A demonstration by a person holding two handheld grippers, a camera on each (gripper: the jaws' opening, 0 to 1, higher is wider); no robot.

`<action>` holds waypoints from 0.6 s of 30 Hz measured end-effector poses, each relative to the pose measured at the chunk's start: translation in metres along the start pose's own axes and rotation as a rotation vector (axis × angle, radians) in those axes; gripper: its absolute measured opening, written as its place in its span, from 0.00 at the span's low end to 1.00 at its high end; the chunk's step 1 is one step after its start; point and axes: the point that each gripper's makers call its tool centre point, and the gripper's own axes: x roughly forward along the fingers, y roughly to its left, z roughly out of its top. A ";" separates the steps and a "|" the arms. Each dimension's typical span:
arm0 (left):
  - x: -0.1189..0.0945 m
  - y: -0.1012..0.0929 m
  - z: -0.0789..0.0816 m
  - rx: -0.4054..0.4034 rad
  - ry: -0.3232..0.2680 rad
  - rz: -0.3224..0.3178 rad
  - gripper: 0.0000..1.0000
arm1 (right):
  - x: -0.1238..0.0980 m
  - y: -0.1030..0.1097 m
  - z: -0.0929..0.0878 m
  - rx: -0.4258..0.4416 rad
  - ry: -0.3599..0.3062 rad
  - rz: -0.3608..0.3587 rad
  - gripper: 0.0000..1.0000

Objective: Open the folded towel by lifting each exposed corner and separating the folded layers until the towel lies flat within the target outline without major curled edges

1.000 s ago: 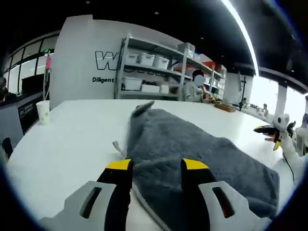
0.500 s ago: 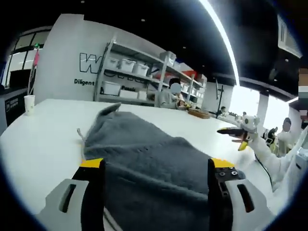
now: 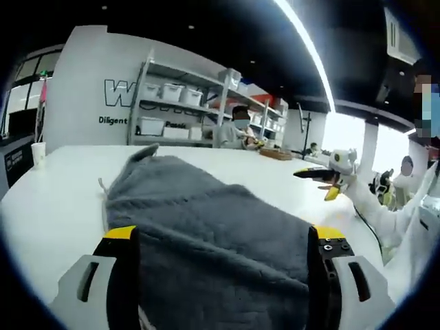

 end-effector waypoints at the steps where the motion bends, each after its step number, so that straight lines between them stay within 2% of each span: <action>1: 0.000 -0.002 0.000 0.001 0.001 -0.002 1.00 | 0.000 0.000 0.000 0.000 0.000 -0.001 0.95; 6: -0.004 -0.006 -0.012 0.041 0.063 0.015 1.00 | 0.000 0.001 0.000 0.000 0.000 -0.001 0.95; 10: -0.006 -0.013 -0.016 0.052 0.079 0.017 1.00 | 0.000 0.002 -0.001 -0.001 0.003 0.001 0.95; 15: -0.005 -0.013 -0.004 0.060 0.066 0.013 1.00 | 0.000 0.002 -0.001 0.000 0.006 -0.002 0.96; 18: 0.003 -0.001 0.009 0.075 0.065 0.017 1.00 | 0.000 0.001 -0.001 0.005 0.005 -0.008 0.97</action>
